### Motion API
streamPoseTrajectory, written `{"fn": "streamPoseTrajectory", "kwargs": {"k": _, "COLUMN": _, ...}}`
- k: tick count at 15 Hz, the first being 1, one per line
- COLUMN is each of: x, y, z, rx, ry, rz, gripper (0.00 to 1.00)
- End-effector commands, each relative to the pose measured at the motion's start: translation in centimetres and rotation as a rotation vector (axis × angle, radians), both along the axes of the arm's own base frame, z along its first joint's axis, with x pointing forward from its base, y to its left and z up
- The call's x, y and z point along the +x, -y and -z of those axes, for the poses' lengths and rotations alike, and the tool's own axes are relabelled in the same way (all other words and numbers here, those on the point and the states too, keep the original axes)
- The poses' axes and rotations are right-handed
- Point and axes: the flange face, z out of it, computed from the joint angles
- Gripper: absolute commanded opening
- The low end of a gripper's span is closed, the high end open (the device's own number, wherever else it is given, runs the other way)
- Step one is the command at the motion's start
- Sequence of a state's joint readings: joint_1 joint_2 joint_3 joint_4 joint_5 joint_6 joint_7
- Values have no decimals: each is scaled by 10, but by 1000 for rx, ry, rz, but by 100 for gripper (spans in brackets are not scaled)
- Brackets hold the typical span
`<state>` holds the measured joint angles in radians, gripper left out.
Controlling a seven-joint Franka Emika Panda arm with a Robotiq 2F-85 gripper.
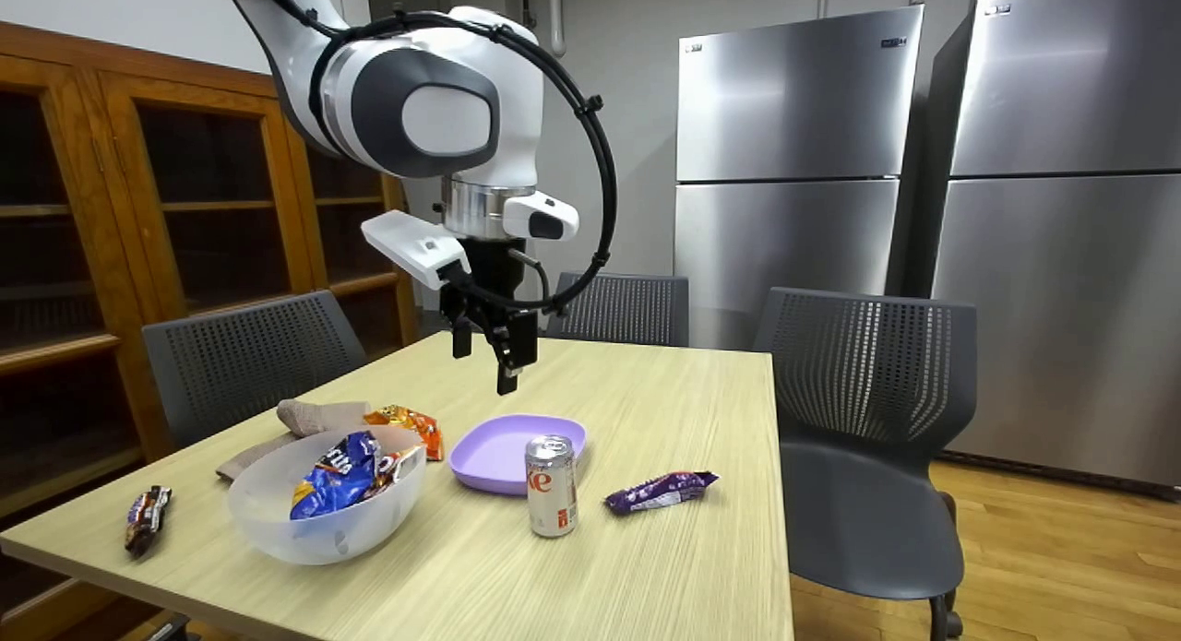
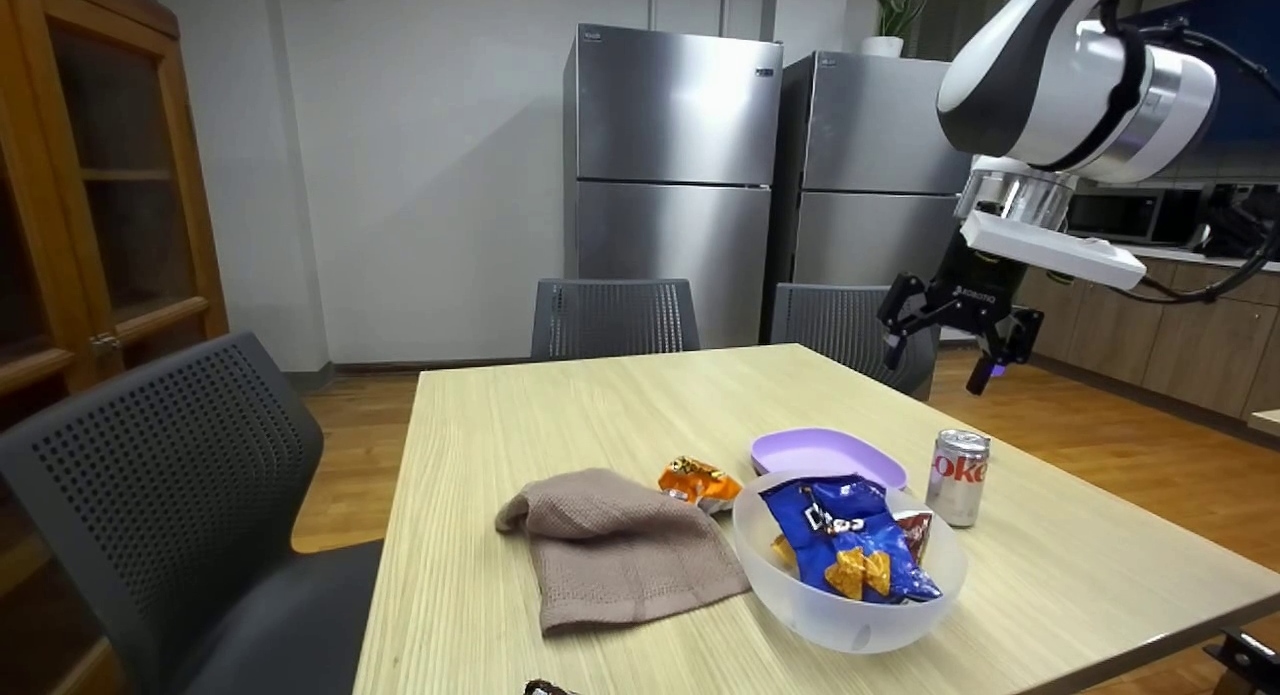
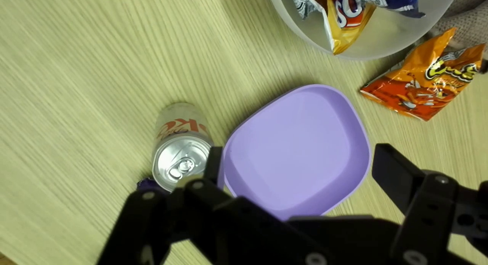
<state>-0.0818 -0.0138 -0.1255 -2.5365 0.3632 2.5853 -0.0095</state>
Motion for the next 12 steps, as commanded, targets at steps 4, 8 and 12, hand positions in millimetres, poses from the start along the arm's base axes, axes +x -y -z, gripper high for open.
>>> {"fn": "streamPoseTrajectory", "kwargs": {"k": 4, "x": 5, "y": 3, "z": 1, "rx": -3, "ry": -6, "rz": 17, "gripper": 100}}
{"fn": "streamPoseTrajectory", "kwargs": {"k": 8, "x": 22, "y": 26, "z": 9, "rx": 9, "ry": -27, "rz": 104, "gripper": 100}}
{"fn": "streamPoseTrajectory", "kwargs": {"k": 12, "x": 45, "y": 58, "z": 18, "rx": 17, "ry": -30, "rz": 147, "gripper": 100}}
